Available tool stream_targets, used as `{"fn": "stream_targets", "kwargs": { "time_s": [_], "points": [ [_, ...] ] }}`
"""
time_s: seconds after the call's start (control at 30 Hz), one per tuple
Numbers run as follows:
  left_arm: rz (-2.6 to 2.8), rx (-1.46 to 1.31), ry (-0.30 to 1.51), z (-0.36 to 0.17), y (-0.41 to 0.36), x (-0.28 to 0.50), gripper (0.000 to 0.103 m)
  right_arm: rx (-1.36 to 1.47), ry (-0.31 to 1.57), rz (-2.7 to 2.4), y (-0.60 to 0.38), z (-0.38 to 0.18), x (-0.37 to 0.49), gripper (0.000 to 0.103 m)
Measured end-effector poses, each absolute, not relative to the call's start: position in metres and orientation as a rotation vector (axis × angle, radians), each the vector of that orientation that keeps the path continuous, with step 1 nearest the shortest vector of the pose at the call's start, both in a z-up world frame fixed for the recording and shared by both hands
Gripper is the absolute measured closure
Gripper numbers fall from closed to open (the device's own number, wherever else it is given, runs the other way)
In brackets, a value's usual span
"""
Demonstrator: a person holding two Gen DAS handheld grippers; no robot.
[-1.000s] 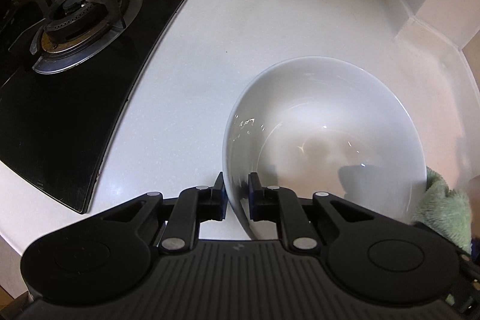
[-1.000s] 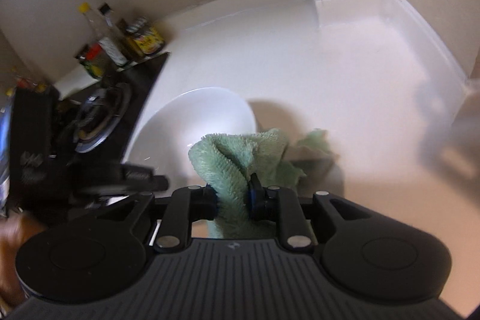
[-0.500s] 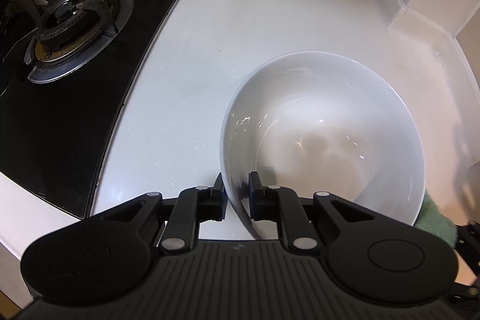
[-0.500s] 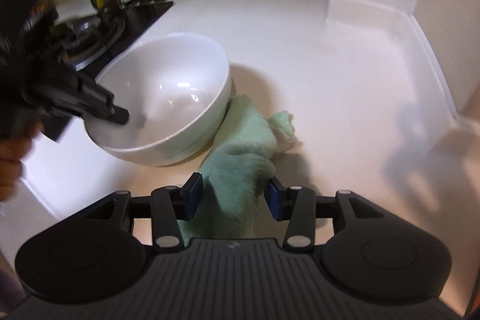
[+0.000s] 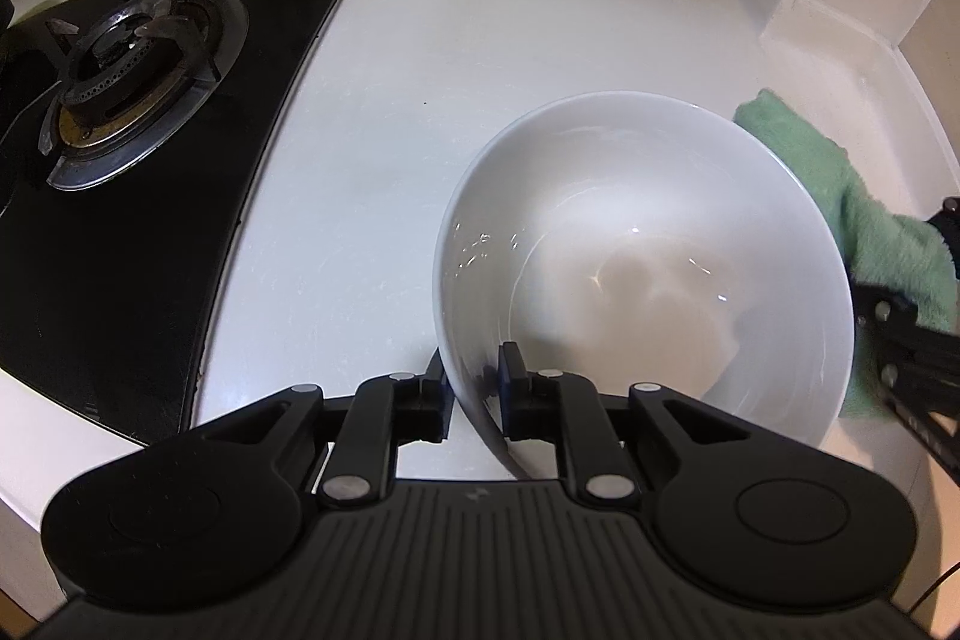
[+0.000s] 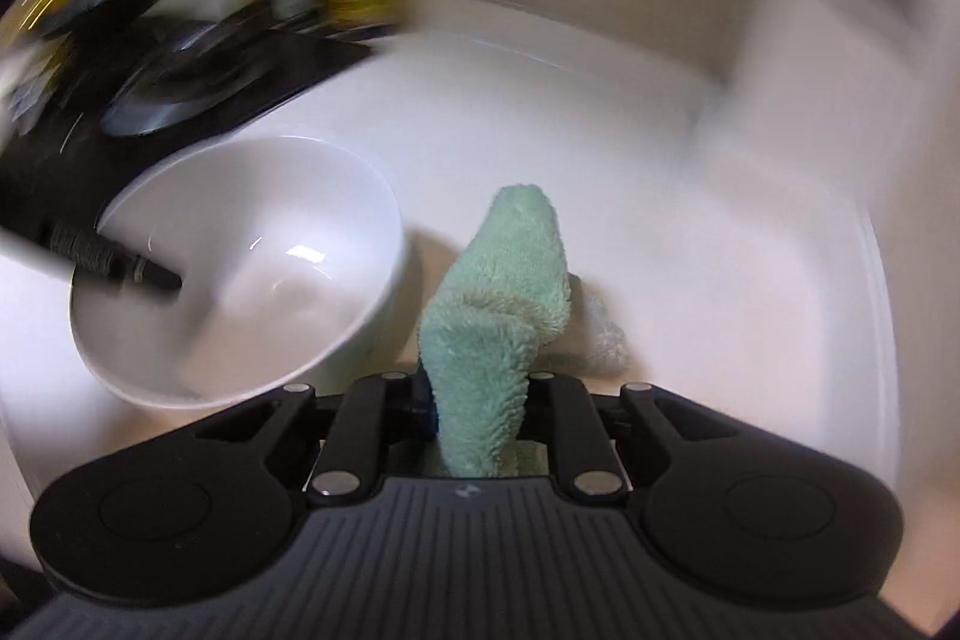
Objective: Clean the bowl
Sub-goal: 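Wipe the bowl's outer wall with the towel while the left gripper holds the rim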
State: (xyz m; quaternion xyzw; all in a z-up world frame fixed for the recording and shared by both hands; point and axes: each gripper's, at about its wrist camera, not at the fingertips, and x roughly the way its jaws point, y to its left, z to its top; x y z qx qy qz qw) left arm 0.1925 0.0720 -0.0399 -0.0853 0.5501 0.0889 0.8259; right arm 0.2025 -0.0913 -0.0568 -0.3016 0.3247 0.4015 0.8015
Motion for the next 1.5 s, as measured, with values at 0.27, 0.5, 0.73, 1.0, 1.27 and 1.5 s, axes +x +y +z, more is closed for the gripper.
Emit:
{"fn": "stream_targets", "kwargs": {
  "time_s": [0.27, 0.5, 0.73, 1.0, 1.27, 1.5],
  "points": [
    [0.215, -0.178, 1.162, -0.039, 0.066, 0.193, 0.086, -0.940, 0.660, 1.050, -0.088, -0.037, 0.170, 0.090],
    [0.224, -0.163, 1.157, -0.039, 0.060, 0.190, 0.085, -0.700, 0.735, 0.922, -0.082, -0.043, 0.122, 0.090],
    [0.203, -0.151, 1.173, -0.038, 0.055, 0.187, 0.082, -0.500, 0.721, 0.903, -0.056, -0.056, 0.087, 0.091],
    [0.137, -0.167, 1.223, -0.037, 0.070, 0.194, 0.085, -0.634, 0.700, 0.793, -0.111, -0.024, 0.145, 0.091],
    [0.166, -0.178, 1.198, -0.038, 0.068, 0.188, 0.085, -0.907, 0.610, 0.980, -0.082, -0.045, 0.166, 0.091],
    [0.170, -0.165, 1.203, -0.037, 0.062, 0.187, 0.084, -0.804, 0.647, 0.989, -0.070, -0.050, 0.106, 0.091]
  ]
}}
